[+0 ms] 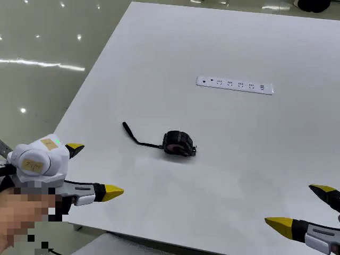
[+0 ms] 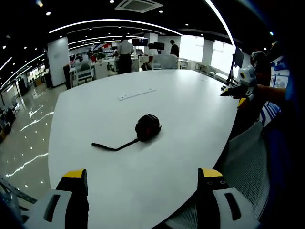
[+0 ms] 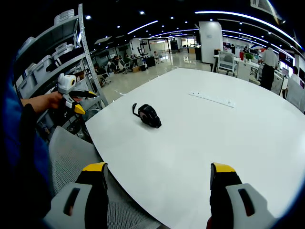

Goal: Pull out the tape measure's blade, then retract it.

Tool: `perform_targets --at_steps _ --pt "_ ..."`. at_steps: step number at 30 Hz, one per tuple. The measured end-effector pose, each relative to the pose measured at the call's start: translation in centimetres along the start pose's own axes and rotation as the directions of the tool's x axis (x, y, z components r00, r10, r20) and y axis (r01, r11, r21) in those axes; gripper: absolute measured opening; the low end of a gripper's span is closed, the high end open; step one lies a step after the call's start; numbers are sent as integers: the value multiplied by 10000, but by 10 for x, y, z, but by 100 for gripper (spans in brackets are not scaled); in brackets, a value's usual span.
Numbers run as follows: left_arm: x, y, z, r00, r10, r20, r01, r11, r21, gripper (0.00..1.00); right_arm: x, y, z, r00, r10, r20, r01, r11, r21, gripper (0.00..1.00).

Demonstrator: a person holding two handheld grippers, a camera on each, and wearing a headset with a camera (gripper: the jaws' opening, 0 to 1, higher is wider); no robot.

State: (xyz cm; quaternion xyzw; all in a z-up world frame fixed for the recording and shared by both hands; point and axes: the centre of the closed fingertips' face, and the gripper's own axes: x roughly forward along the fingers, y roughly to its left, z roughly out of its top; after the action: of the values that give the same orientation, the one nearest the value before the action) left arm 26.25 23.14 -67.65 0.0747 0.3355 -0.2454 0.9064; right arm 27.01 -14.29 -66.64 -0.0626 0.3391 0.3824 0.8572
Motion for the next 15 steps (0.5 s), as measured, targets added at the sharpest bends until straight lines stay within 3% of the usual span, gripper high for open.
perform_targets --at_steps 15 --pt "14 -1 7 9998 -214 22 214 9998 35 94 12 2 2 9993 339 -179 -344 9990 -276 88"
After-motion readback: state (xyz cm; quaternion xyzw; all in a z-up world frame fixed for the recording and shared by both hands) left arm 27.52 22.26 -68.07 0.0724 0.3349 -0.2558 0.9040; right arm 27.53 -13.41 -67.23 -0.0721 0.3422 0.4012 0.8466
